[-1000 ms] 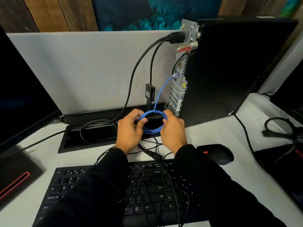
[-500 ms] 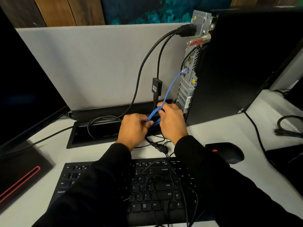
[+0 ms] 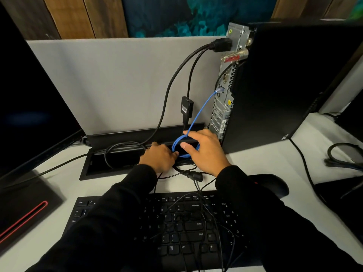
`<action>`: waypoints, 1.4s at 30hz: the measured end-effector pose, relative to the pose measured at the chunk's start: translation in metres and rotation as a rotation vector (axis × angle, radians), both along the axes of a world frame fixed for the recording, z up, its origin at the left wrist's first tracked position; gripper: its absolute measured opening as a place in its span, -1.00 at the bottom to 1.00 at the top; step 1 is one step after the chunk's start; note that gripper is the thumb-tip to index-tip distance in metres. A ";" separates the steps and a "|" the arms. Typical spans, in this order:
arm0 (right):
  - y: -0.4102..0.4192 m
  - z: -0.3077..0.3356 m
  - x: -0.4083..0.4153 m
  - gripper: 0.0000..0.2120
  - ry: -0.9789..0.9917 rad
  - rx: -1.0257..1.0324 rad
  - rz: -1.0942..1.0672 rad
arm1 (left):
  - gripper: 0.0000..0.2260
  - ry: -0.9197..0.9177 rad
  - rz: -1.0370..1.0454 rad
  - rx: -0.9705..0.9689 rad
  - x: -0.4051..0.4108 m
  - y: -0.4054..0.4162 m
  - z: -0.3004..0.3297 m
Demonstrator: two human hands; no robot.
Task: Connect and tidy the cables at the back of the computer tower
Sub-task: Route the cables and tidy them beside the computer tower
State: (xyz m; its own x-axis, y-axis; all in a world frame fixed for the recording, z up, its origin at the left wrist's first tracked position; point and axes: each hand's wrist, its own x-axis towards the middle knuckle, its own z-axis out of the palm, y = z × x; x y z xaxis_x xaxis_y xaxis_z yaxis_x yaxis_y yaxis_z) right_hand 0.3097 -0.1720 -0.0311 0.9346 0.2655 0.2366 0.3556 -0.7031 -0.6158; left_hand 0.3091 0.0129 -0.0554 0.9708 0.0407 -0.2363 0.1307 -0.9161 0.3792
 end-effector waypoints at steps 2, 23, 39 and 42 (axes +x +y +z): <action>0.004 -0.002 0.001 -0.70 -0.040 0.139 -0.048 | -0.53 0.082 -0.027 0.018 0.006 0.000 0.003; 0.026 -0.003 -0.012 -0.87 -0.410 0.293 -0.111 | -0.88 -0.505 -0.078 0.008 -0.008 -0.037 0.022; -0.001 -0.012 -0.009 -0.48 -0.058 -0.063 -0.130 | -0.84 -0.668 -0.112 -0.149 -0.018 -0.025 0.012; -0.006 -0.020 -0.007 -0.48 -0.086 -0.062 -0.132 | -0.94 -0.579 -0.062 -0.165 -0.019 -0.028 0.012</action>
